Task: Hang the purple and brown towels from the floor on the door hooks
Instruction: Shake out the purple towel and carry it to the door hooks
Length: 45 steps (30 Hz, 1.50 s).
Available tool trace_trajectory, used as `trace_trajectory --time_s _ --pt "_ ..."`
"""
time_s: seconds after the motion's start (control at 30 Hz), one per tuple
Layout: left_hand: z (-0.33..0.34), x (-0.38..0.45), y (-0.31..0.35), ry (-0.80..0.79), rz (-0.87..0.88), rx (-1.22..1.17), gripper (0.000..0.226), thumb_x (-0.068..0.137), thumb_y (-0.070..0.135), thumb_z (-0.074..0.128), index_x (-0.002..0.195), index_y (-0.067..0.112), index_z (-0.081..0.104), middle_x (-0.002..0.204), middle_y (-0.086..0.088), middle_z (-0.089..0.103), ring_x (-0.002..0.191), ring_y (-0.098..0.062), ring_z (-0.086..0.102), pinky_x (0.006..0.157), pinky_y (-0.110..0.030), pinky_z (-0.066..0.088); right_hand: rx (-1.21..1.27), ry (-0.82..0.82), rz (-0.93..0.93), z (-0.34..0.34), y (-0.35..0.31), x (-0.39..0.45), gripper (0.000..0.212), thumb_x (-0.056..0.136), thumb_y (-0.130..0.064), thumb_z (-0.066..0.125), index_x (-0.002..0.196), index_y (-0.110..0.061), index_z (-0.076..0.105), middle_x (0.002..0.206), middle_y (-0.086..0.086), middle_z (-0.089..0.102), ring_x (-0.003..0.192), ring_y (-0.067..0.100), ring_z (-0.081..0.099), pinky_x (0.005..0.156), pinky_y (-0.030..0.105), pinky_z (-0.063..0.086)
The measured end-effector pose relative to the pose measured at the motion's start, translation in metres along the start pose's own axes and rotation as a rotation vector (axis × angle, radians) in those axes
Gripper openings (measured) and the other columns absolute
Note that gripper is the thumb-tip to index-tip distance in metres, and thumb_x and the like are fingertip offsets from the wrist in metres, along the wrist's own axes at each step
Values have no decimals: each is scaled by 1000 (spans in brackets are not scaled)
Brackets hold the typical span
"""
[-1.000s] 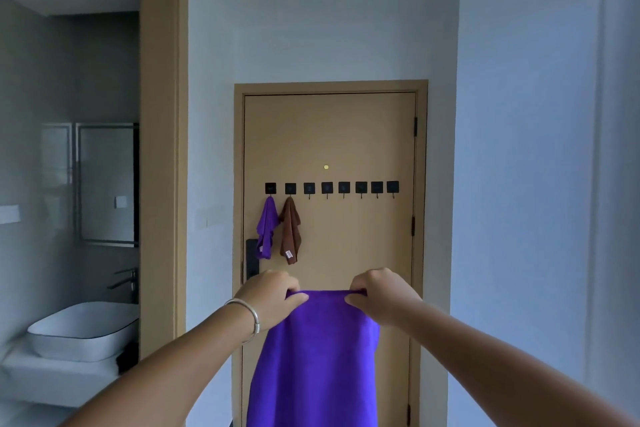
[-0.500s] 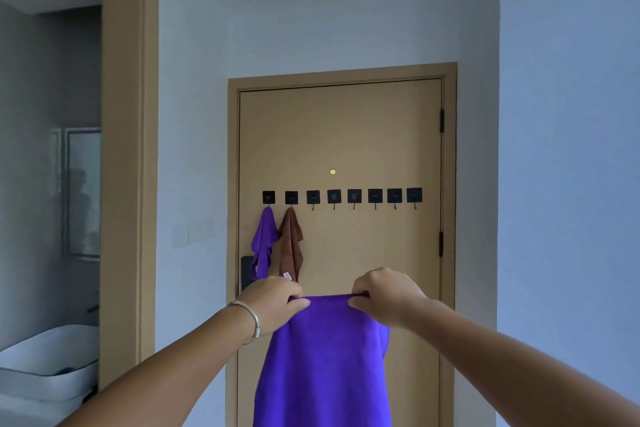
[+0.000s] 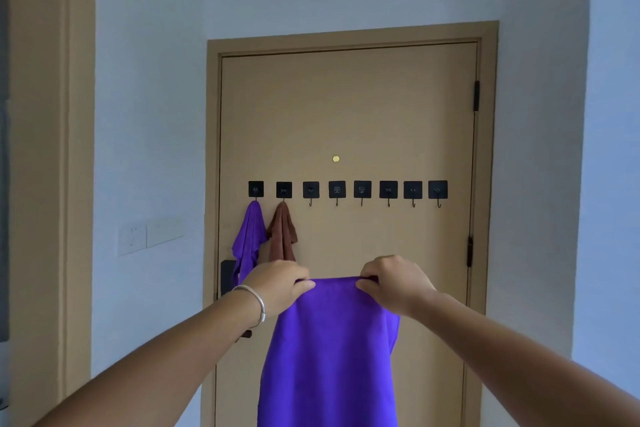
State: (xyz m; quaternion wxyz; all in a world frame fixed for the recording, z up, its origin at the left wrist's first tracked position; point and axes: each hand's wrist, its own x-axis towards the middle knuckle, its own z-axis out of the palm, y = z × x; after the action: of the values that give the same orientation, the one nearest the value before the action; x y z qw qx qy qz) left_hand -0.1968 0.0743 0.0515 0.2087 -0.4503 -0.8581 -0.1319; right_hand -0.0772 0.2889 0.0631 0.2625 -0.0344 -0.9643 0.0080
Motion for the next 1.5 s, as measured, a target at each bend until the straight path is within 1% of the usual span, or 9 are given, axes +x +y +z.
trace_trajectory --time_s 0.2,0.33,0.47,0.6,0.7,0.93,1.1,1.33,1.5 --pt "27 81 -69 20 25 -23 33 98 45 38 84 25 61 77 8 58 73 -8 57 71 -32 52 -5 -16 34 41 25 95 24 91 -44 46 91 -30 65 87 -12 58 81 11 53 61 26 38" --pt "42 124 -106 26 52 -18 34 98 46 38 85 25 61 78 8 61 73 -8 57 70 -30 51 9 7 44 67 36 145 23 92 -43 48 90 -28 67 86 -11 61 81 12 53 64 27 43" --pt "55 166 -135 26 51 -1 34 98 45 38 80 24 59 75 7 61 71 -9 57 66 -28 49 14 21 69 92 51 192 22 92 -43 49 89 -29 67 86 -9 62 81 14 53 64 26 39" --pt "69 210 -163 57 25 2 36 98 45 38 81 23 60 73 6 61 68 -9 57 63 -26 49 -3 79 76 113 68 244 23 92 -43 49 88 -29 67 80 -11 59 78 14 51 59 26 33" --pt "80 243 -186 80 -16 -2 36 98 46 39 81 23 60 73 5 61 68 -10 57 61 -26 47 3 118 62 128 80 283 23 92 -43 50 89 -29 68 84 -9 63 78 15 51 62 26 35" --pt "99 321 -240 165 -109 20 34 97 45 41 83 23 63 81 4 61 77 -15 56 68 -33 48 41 198 0 156 108 379 20 90 -44 52 90 -30 67 77 -11 56 84 15 55 64 27 36" --pt "111 372 -265 264 -139 33 27 96 42 46 87 25 64 79 8 62 79 -15 57 70 -34 49 76 270 -21 172 124 437 12 91 -39 53 94 -29 60 82 -6 62 86 19 57 67 29 42" --pt "124 422 -289 396 -106 140 28 96 39 44 88 20 63 84 3 63 80 -20 56 69 -36 48 -29 400 -44 186 142 495 11 92 -36 51 94 -27 56 88 -1 65 83 26 58 62 31 37" --pt "133 443 -299 380 -81 202 28 97 37 41 85 18 58 82 1 58 78 -22 56 66 -36 47 -190 467 -75 200 143 513 10 92 -30 49 91 -21 55 83 1 64 76 27 58 56 31 31"
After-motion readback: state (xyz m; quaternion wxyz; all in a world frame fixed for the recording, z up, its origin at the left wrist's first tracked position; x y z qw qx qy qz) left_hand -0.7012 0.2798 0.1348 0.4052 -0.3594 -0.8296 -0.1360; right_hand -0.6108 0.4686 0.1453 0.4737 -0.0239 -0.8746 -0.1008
